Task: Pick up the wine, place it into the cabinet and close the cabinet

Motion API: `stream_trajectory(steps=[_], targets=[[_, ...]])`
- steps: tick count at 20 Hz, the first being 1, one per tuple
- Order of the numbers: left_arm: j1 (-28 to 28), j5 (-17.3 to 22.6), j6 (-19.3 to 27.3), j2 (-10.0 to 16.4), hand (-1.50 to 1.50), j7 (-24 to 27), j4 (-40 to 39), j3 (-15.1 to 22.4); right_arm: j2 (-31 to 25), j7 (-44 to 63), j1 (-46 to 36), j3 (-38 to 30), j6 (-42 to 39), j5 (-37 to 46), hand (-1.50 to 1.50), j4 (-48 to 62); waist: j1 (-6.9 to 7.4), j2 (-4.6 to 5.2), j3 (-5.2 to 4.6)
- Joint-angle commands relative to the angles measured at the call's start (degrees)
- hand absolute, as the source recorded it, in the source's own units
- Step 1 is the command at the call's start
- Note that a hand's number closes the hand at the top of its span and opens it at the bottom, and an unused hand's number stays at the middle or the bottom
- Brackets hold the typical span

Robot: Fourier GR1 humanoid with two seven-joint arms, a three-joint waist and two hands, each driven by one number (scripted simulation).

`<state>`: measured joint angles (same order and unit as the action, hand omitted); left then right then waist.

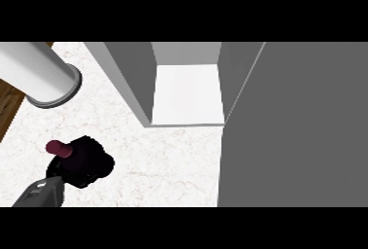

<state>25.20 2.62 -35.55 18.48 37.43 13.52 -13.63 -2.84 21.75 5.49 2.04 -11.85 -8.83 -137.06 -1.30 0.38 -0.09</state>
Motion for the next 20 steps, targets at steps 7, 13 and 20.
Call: stream_trajectory(steps=[7, 13, 20], targets=[[-17.8, 2.4, 10.1, -10.1, 1.50, 17.6, 13.6, 0.0, -0.9, 2.1, 0.0, -2.8, 0.7, -1.3, -1.50, -0.9, 2.13, -0.73, 0.17], [-23.4, 4.2, 7.7, -12.9, 1.50, 18.6, 22.6, 2.2, -1.0, -2.5, 2.8, -4.4, -1.7, -2.0, -1.50, 1.0, 1.69, -0.62, 0.17], [-26.7, 9.5, 7.2, -14.2, 1.50, 6.8, 40.9, 5.1, 0.4, -2.9, 1.7, -1.5, -1.3, 0.5, -1.50, 3.5, 1.86, -0.58, 0.19]])
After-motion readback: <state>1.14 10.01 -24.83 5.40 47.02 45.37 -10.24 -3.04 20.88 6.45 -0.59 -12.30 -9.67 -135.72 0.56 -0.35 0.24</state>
